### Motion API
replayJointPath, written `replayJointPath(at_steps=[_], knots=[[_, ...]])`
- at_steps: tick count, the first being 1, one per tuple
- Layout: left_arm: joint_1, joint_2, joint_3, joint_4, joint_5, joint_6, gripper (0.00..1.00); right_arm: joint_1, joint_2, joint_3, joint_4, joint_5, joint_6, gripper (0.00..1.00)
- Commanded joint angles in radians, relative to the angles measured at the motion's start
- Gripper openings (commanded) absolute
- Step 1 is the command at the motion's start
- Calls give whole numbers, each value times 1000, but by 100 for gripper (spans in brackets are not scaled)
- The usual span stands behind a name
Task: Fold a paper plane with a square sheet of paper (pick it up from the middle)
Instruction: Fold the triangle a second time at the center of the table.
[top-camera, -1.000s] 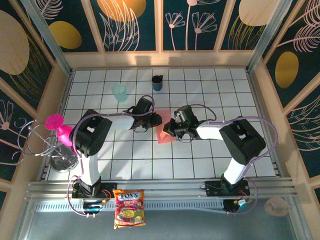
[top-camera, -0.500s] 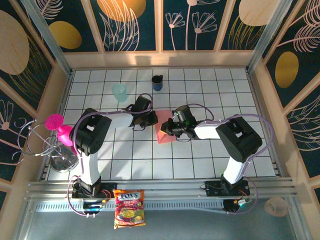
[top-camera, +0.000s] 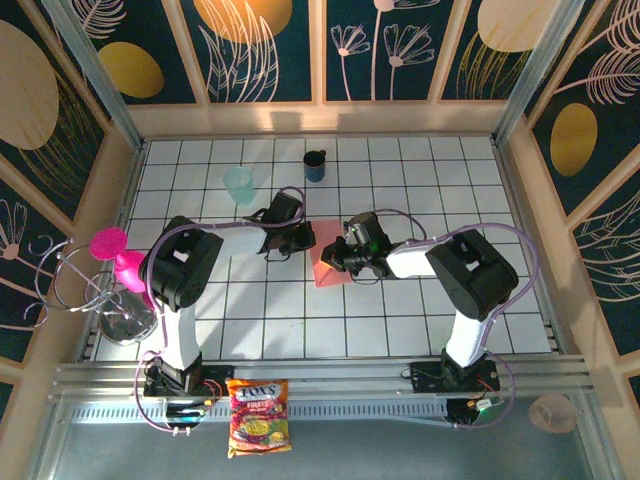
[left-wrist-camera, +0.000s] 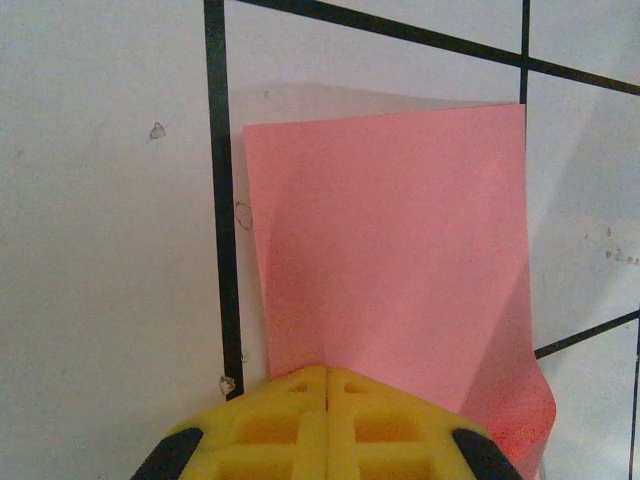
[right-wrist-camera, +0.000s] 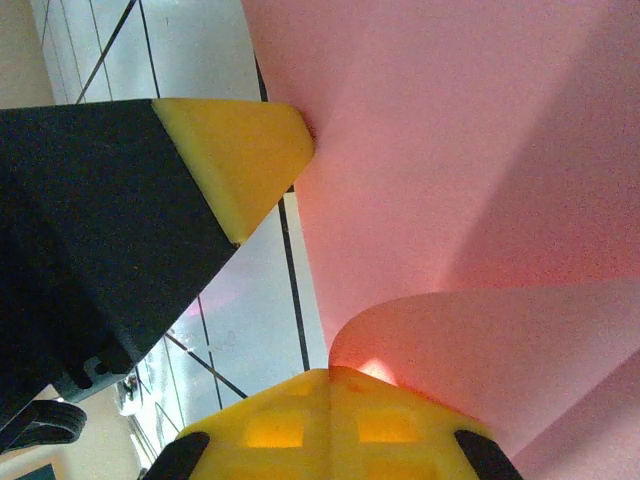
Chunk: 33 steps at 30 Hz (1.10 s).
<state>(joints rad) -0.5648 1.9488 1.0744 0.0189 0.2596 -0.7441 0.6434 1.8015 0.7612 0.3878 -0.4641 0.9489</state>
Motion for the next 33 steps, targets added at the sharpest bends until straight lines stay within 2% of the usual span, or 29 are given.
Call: replayJointPath(at_steps=[1, 33], knots=[[0, 22, -7, -31, -14, 0, 7, 9, 21, 6, 17, 33, 3, 3], [0, 19, -13, -30, -2, 1, 7, 9, 54, 24, 56, 36, 19, 3]])
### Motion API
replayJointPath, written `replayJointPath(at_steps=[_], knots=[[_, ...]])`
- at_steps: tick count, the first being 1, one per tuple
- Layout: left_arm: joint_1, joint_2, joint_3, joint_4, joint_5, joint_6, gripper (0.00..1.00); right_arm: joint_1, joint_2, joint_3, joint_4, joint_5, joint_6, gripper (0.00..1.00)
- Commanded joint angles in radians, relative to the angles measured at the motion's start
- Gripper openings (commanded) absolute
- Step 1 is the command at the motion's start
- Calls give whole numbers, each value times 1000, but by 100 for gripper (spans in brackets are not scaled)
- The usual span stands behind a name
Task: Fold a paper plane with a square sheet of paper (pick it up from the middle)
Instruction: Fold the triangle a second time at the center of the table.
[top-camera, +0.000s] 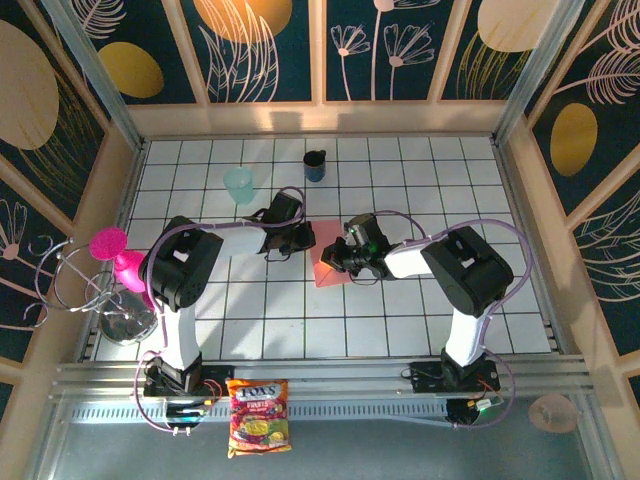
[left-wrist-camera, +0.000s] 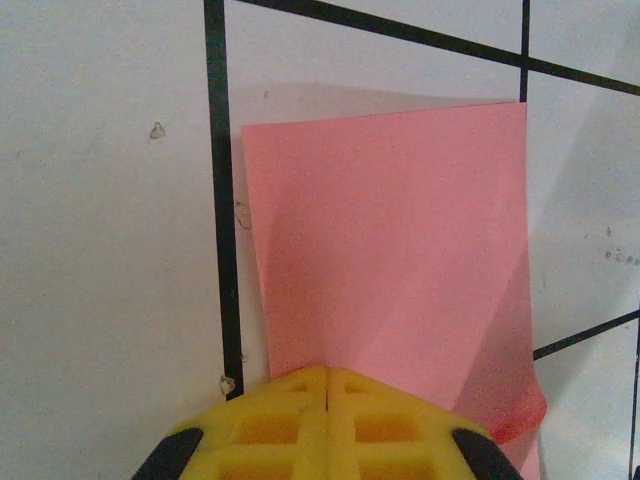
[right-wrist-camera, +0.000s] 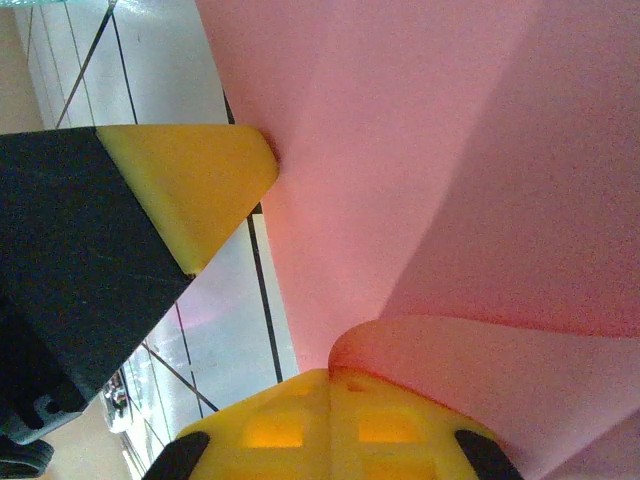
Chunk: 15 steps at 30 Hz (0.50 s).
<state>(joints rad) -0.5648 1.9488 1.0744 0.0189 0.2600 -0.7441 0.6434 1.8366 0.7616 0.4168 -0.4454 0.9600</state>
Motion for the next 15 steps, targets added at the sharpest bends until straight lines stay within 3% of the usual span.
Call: replayJointPath(at_steps=[1, 15], knots=[[1, 19, -13, -30, -2, 0, 7, 9, 22, 24, 27, 18, 9, 3], [1, 19, -17, -28, 1, 2, 7, 9, 32, 20, 62, 6, 19, 3]])
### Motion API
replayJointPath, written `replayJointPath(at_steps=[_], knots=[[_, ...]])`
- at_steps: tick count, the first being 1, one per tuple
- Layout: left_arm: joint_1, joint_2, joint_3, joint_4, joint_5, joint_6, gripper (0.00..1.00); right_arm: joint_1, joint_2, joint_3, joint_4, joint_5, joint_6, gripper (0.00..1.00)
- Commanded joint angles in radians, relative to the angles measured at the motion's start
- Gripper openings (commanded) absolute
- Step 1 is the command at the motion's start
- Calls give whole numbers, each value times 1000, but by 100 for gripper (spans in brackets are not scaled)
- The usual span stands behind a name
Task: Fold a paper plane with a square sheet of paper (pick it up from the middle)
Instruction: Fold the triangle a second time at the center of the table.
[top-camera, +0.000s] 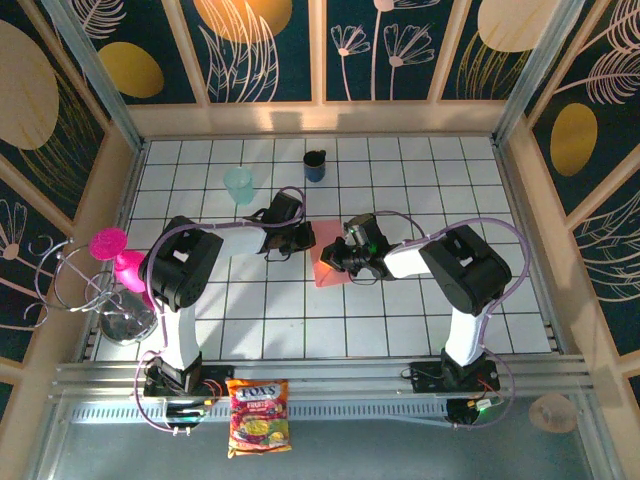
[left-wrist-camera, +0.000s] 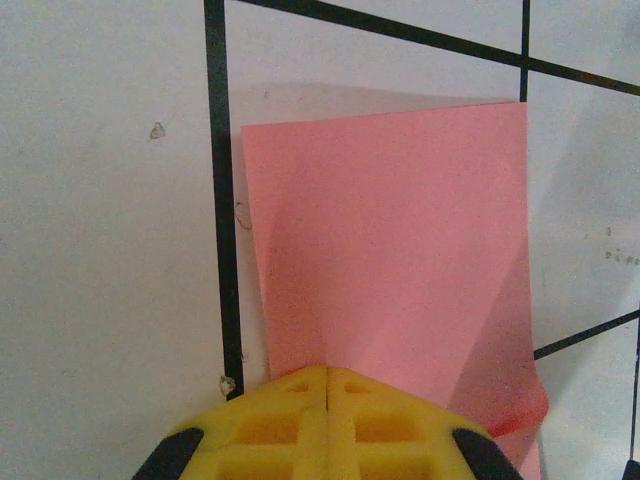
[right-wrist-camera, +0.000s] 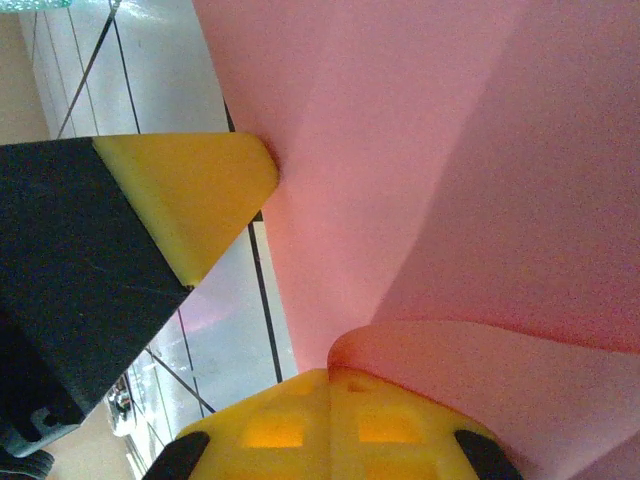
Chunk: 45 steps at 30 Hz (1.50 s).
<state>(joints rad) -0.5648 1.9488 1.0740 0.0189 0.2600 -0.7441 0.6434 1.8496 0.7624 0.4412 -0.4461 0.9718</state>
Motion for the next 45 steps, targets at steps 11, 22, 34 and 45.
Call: replayJointPath(at_steps=[11, 22, 34, 45], knots=[[0, 19, -17, -28, 1, 1, 7, 9, 25, 25, 17, 12, 2, 3], [0, 14, -17, -30, 2, 2, 7, 9, 52, 31, -19, 6, -7, 4], [40, -138, 5, -49, -77, -31, 20, 9, 42, 28, -93, 30, -14, 37], [51, -273, -55, -16, -84, -80, 26, 9, 18, 24, -94, 51, -11, 41]])
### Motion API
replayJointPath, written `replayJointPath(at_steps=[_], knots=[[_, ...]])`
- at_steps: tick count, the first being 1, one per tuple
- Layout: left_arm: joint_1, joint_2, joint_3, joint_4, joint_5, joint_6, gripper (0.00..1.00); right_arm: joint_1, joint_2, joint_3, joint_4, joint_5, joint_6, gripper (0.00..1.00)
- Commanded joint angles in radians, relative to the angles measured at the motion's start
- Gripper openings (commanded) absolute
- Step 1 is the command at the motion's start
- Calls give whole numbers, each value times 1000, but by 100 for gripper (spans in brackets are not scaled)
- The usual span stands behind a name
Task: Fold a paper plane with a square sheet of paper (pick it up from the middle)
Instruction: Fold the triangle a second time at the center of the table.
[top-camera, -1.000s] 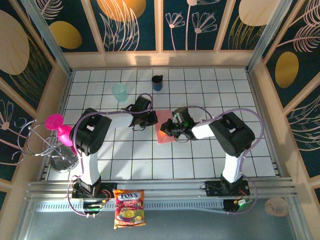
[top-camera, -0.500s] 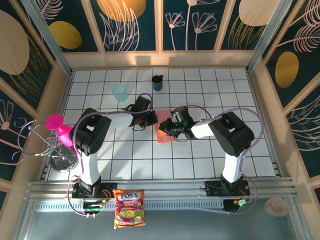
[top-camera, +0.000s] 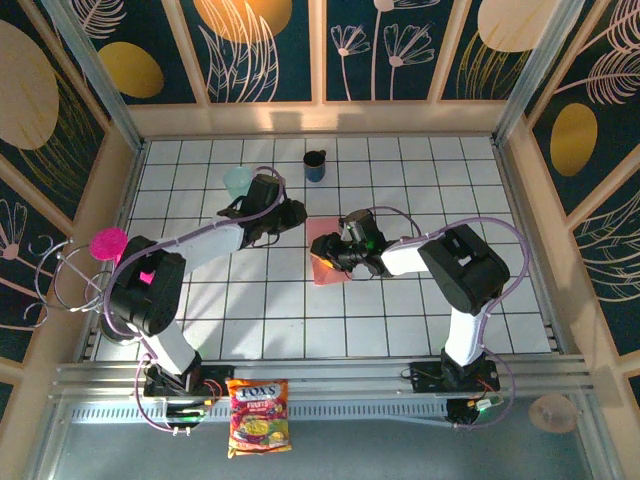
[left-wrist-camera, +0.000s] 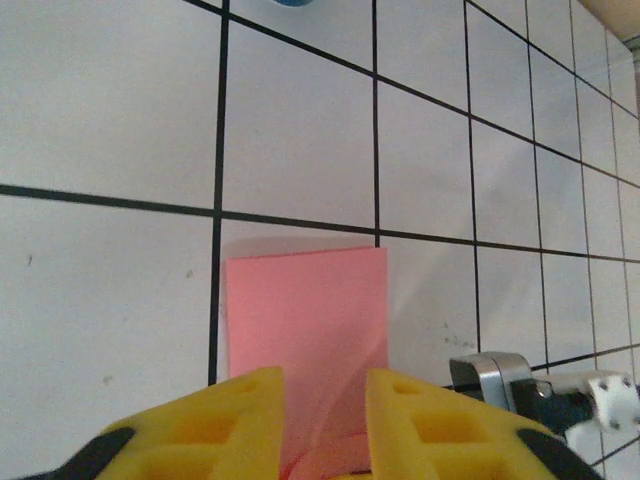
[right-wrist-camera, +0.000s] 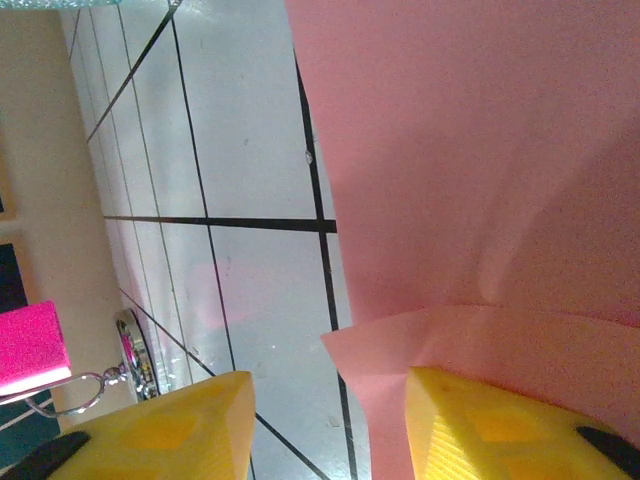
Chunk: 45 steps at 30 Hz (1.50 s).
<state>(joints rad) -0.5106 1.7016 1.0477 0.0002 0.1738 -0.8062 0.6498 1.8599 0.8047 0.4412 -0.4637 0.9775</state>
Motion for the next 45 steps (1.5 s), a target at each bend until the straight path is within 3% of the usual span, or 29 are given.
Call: replayJointPath(at_steps=[1, 8, 17, 25, 37, 45], knots=[[-3, -29, -34, 4, 13, -16, 24, 2, 6, -19, -97, 72, -17, 38], [-16, -18, -69, 35, 120, -9, 12, 2, 13, -19, -113, 85, -22, 15], [-102, 62, -98, 44, 151, -8, 3, 2, 42, -7, -146, 85, -26, 1], [-117, 137, -81, 38, 147, -11, 0, 4, 52, -5, -148, 78, -23, 0], [-117, 191, -52, -16, 55, -7, 0, 3, 40, -21, -107, 62, -16, 0], [-117, 202, -52, -71, -11, 13, 0, -12, -83, -31, -51, 59, -60, 0]])
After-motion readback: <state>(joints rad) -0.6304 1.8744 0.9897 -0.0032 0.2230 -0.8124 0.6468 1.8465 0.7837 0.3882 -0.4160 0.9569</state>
